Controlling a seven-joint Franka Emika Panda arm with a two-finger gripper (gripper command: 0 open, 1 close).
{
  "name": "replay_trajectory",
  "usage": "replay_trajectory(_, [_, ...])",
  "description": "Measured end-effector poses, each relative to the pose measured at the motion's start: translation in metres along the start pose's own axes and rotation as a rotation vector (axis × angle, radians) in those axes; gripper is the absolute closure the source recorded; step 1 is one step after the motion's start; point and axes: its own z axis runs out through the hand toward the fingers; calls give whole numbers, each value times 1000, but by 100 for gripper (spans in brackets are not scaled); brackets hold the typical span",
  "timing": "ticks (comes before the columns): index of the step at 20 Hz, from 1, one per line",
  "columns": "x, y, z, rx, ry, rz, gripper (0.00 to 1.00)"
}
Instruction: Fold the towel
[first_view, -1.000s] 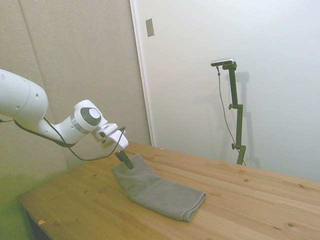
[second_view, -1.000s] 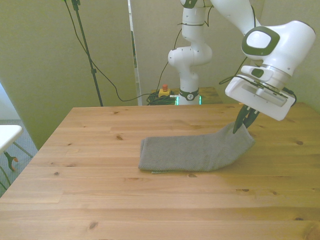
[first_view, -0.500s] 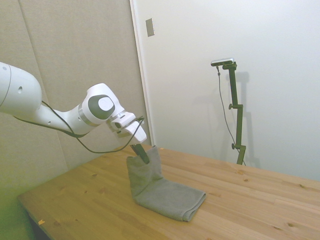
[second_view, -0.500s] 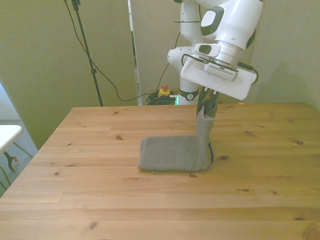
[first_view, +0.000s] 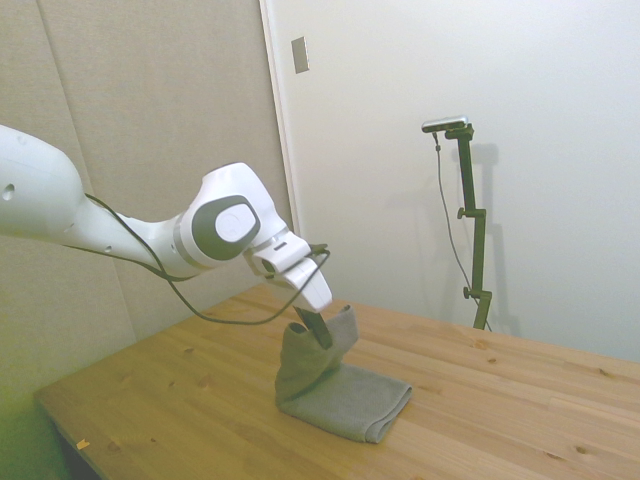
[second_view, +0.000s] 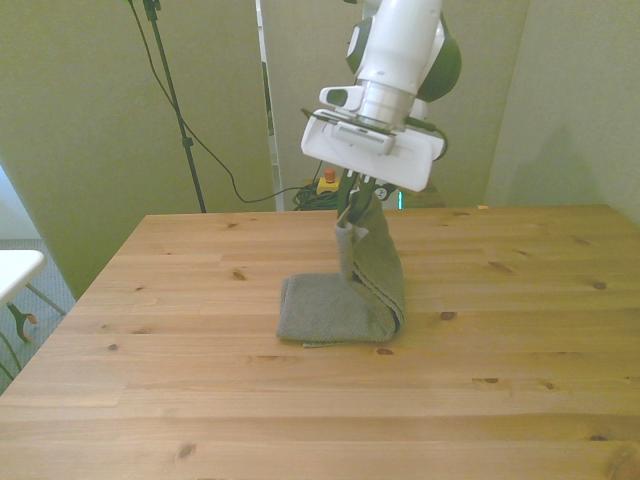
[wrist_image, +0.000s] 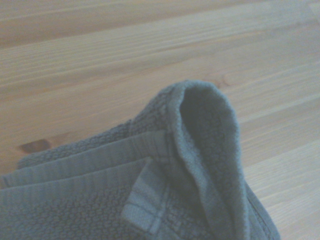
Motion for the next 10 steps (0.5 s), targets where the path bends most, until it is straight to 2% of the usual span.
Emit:
replay_trajectory(5, [25, 19, 42, 98, -51, 0, 100])
replay_trajectory(6, [26, 19, 48, 111, -60, -7, 0])
replay_trajectory(10, [27, 18, 60, 146, -93, -28, 0])
